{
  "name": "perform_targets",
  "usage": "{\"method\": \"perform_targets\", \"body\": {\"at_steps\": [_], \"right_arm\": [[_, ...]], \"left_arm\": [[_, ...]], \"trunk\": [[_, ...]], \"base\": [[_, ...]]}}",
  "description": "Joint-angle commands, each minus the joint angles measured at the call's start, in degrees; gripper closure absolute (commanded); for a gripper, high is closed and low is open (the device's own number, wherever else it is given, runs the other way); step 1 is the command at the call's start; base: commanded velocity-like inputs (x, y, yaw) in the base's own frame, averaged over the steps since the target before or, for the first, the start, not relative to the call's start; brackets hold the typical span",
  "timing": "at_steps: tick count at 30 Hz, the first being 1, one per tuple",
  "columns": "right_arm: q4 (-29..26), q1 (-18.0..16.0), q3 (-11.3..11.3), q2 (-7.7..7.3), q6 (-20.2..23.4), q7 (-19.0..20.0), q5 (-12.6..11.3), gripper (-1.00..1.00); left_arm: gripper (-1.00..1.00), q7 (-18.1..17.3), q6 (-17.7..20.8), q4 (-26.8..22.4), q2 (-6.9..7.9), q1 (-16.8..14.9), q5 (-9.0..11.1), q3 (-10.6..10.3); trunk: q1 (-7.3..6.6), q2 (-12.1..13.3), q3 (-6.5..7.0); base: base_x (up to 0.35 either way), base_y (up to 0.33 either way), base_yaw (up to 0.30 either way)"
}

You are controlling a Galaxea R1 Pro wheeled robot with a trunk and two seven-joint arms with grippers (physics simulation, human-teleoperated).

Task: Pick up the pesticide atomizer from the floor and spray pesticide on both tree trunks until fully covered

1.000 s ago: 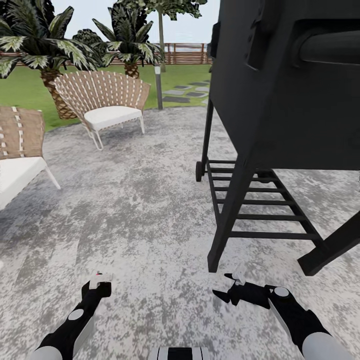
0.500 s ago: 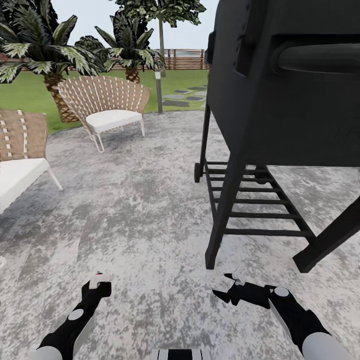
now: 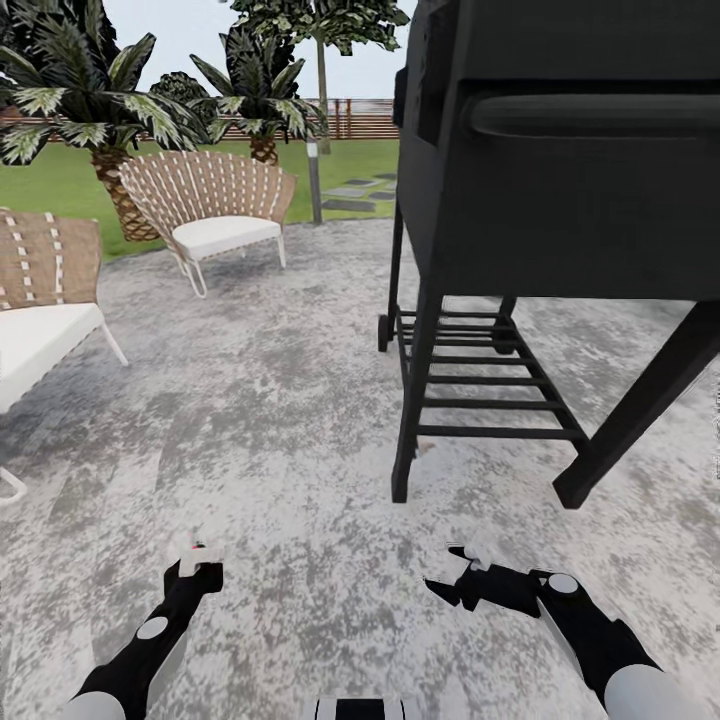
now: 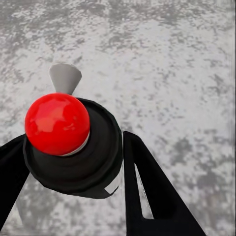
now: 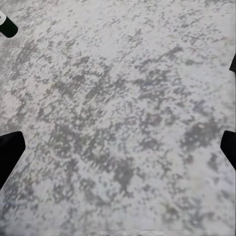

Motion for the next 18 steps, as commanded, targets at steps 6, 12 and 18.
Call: {"method": "perform_targets", "body": {"at_steps": [6, 12, 18], "right_arm": [[-0.02, -0.02, 0.10, -0.03, -0.50, -0.05, 0.51, -1.00], [-0.02, -0.02, 0.10, -0.03, -0.50, -0.05, 0.51, -1.00], [-0.02, -0.02, 0.09, -0.03, -0.50, -0.05, 0.51, -1.00]], "left_arm": [[1.00, -0.05, -0.17, 0.01, -0.02, -0.03, 0.17, 0.04], [1.00, -0.05, -0.17, 0.01, -0.02, -0.03, 0.17, 0.05], [1.00, -0.05, -0.16, 0.01, -0.10, -0.03, 0.17, 0.05]], "trunk": [[-0.04, -0.02, -0.04], [-0.04, -0.02, -0.04], [-0.04, -0.02, 0.08]], "base": [[-0.283, -0.205, 0.000], [-0.280, -0.210, 0.000], [-0.241, -0.236, 0.000]]}}
